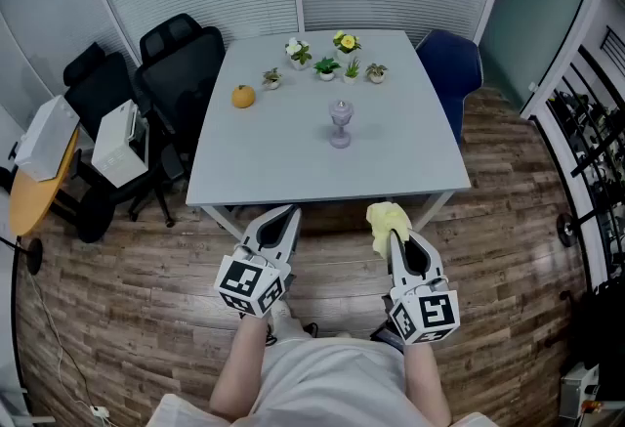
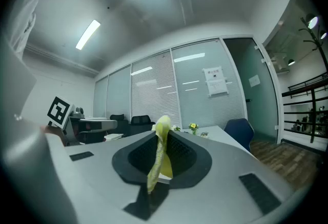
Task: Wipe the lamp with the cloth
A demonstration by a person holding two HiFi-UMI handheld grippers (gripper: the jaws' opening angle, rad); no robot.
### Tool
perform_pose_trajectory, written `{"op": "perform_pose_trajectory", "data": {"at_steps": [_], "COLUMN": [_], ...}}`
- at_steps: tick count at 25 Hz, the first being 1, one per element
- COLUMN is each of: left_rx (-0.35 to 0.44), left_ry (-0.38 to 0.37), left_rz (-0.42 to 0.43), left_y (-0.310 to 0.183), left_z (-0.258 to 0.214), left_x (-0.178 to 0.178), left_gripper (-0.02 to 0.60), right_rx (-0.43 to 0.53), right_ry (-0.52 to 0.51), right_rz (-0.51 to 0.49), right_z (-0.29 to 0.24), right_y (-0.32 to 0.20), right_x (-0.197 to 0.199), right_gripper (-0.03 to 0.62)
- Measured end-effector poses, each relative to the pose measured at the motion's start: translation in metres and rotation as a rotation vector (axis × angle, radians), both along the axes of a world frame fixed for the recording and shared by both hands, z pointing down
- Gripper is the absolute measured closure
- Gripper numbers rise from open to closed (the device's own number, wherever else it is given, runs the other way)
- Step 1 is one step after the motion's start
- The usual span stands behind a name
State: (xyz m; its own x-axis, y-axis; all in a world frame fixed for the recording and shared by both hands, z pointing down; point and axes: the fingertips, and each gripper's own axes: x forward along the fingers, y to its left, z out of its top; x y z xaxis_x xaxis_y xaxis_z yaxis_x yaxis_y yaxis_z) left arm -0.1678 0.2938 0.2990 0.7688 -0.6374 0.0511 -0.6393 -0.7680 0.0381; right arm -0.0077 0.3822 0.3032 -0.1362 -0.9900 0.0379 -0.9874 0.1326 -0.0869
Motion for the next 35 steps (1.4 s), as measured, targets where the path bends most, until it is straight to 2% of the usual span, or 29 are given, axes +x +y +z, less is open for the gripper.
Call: {"op": "perform_pose_trajectory", "data": {"at_steps": [13,18,20,22,23,24,27,32,35], "left_rx": [-0.003,-0.033,-0.047,-0.047,-0.042,-0.038,-0.049,-0.05,-0.089], "left_ry": [-0.024,0.002,0.018,0.028,0.028,0.027,0.027,-0.017,-0.025], "left_rz": [-0.004,-0.052,-0.057,-0.049,-0.049,-0.052,-0.056,-0.045,-0.047], "left_y": [0.024,0.026,0.03,0.031,0.03,0.027,0.014,-0.015,-0.043], "left_z": [0.0,0.001,0.004,0.007,0.009,0.009,0.013,0.028,0.045], "left_x": [0.009,0.004,0.004,0.005,0.005,0.005,0.009,0.03,0.042], "left_gripper": [0.58,0.575,0.505,0.371,0.327,0.308,0.301,0.273,0.268], "right_rx": [0.015,0.024,0.026,0.021,0.017,0.016,0.015,-0.002,-0.031], "right_ry": [-0.005,-0.032,-0.035,-0.033,-0.034,-0.034,-0.03,-0.033,-0.024], "right_rz": [0.001,0.004,0.012,0.026,0.033,0.038,0.047,0.064,0.057], "right_z": [-0.005,-0.008,-0.007,-0.004,-0.003,-0.002,0.001,0.01,0.02], "right_y": [0.026,0.035,0.04,0.041,0.041,0.04,0.034,0.011,-0.016], "right_x": [0.009,0.015,0.02,0.026,0.028,0.03,0.038,0.06,0.071], "right_gripper": [0.545,0.545,0.545,0.545,0.543,0.543,0.543,0.543,0.543]}}
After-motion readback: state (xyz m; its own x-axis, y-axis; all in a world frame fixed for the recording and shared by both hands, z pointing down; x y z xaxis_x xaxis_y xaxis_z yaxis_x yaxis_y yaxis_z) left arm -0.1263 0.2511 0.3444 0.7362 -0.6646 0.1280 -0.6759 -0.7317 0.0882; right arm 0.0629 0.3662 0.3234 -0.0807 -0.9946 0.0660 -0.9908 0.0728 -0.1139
